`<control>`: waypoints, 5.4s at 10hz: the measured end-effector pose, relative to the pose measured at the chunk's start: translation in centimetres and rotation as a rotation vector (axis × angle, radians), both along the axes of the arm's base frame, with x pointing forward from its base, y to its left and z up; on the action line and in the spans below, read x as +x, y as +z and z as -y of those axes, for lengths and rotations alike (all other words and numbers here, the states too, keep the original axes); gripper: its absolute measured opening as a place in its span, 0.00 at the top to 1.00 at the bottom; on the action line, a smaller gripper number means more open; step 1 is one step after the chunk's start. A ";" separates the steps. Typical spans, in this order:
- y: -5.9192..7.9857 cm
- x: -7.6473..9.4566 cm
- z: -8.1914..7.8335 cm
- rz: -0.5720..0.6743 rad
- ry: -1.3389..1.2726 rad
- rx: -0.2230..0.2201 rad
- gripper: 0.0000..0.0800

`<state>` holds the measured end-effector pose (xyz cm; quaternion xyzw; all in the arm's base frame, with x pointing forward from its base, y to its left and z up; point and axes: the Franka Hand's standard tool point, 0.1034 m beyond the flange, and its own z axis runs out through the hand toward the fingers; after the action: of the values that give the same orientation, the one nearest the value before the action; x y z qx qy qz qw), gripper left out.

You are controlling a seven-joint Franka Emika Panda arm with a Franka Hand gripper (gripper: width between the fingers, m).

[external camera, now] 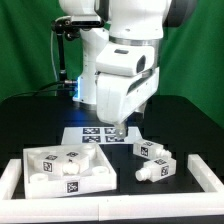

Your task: Assemble one leg

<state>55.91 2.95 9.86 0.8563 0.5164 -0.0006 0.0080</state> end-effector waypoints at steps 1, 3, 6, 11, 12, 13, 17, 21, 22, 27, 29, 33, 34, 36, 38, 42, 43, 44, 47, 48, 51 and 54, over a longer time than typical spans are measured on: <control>-1.3 -1.5 -1.1 -0.001 -0.023 0.011 0.19; -1.1 -0.6 -2.4 0.015 -0.056 0.015 0.19; -1.1 -0.5 -2.3 0.019 -0.057 0.015 0.19; -4.3 -6.7 -5.9 0.023 -0.119 0.034 0.19; -4.3 -6.7 -5.8 0.023 -0.119 0.034 0.19; -4.3 -6.7 -5.8 0.023 -0.119 0.034 0.19; -5.7 -7.8 -6.2 -0.007 -0.159 0.035 0.19; -8.3 -10.3 -5.1 -0.025 -0.166 0.039 0.19; -8.9 -11.1 -5.3 -0.014 -0.164 0.047 0.19; -9.1 -11.2 -5.3 -0.006 -0.166 0.051 0.64; -9.1 -11.4 -5.2 -0.004 -0.159 0.051 0.64; -8.6 -16.9 -0.3 -0.056 -0.072 0.029 0.64; -8.5 -17.8 1.2 -0.066 -0.075 0.028 0.64; -8.8 -19.2 2.8 -0.073 -0.094 0.029 0.64; -9.1 -19.5 2.8 -0.077 -0.098 0.031 0.64; -9.0 -19.2 2.6 -0.082 -0.130 0.029 0.31; -7.9 -17.1 1.5 -0.095 -0.236 0.014 0.21; -6.4 -14.6 0.9 -0.115 -0.322 -0.002 0.19; -3.2 -8.3 0.2 -0.141 -0.508 -0.029 0.19; -3.4 -7.8 0.5 -0.126 -0.510 -0.017 0.19; -3.5 -8.0 0.5 -0.131 -0.509 -0.018 0.19; -2.1 -5.9 -0.1 -0.140 -0.786 -0.017 0.19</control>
Offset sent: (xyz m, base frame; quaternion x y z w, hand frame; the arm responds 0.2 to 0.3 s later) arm 0.0000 0.0000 0.0000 0.0000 0.0000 0.0000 1.0000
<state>49.99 3.01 7.72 0.9864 0.1488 -0.0663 -0.0209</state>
